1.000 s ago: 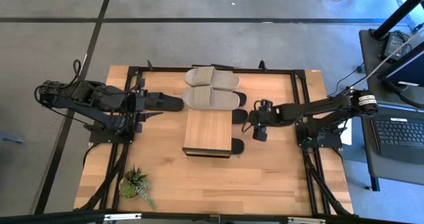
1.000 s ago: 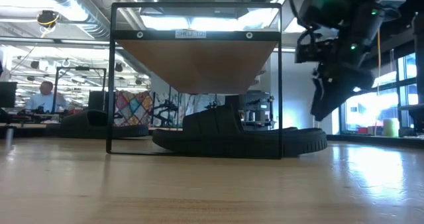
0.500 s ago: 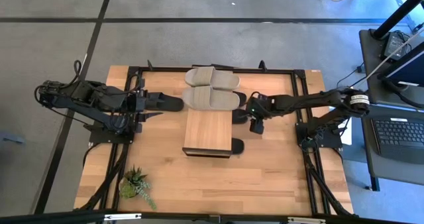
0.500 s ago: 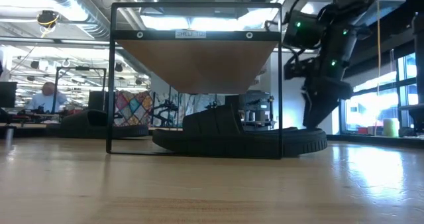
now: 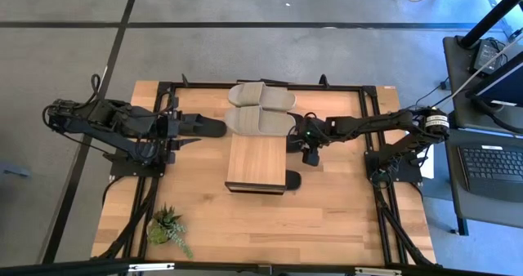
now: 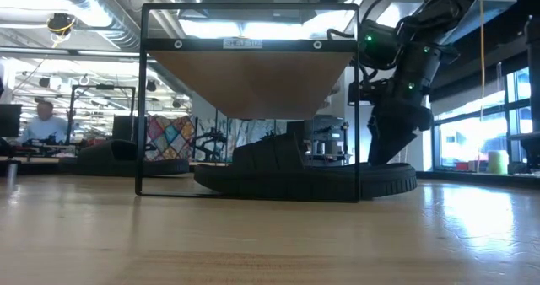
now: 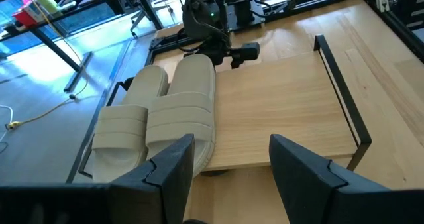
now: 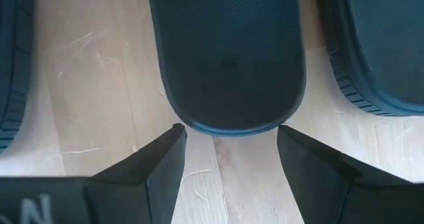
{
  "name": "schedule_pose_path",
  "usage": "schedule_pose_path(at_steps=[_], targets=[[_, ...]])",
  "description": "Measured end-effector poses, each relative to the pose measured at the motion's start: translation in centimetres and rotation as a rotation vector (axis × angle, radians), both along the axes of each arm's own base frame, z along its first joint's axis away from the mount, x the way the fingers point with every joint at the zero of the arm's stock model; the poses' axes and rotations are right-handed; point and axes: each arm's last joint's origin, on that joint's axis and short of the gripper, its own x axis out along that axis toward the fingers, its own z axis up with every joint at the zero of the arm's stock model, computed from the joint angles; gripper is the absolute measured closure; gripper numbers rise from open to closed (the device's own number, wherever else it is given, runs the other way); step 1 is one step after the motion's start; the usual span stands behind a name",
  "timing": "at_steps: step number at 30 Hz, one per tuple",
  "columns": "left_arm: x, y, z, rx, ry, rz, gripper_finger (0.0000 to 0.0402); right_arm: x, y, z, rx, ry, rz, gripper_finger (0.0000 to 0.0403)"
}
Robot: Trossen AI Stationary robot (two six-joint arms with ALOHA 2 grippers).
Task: Pick and place slides into the shelf
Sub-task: Adjust the black slide under the shelf, then put the black slide under the shelf
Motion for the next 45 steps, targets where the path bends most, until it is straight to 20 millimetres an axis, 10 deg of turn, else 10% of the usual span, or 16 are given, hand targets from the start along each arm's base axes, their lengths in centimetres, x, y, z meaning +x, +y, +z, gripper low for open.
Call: schedule_pose_path(at_steps=[23, 29, 45], targets=[[0.0, 0.0, 0.0, -0.017, -0.002, 0.009, 0.0214, -0.6, 0.3, 1.6, 0.071, 0.194, -0.046, 0.0166], [0.0, 0.0, -0.1, -0.038, -0.001, 0.021, 0.0214, 1.5, 0.8, 2.9, 0.015, 0.020, 0.048, 0.0166], [3.3, 0.3, -6.5, -0.165, -0.107, -0.138, 0.0214, 0.8, -0.7, 7.3, 0.075, -0.295, 0.212, 0.0166]])
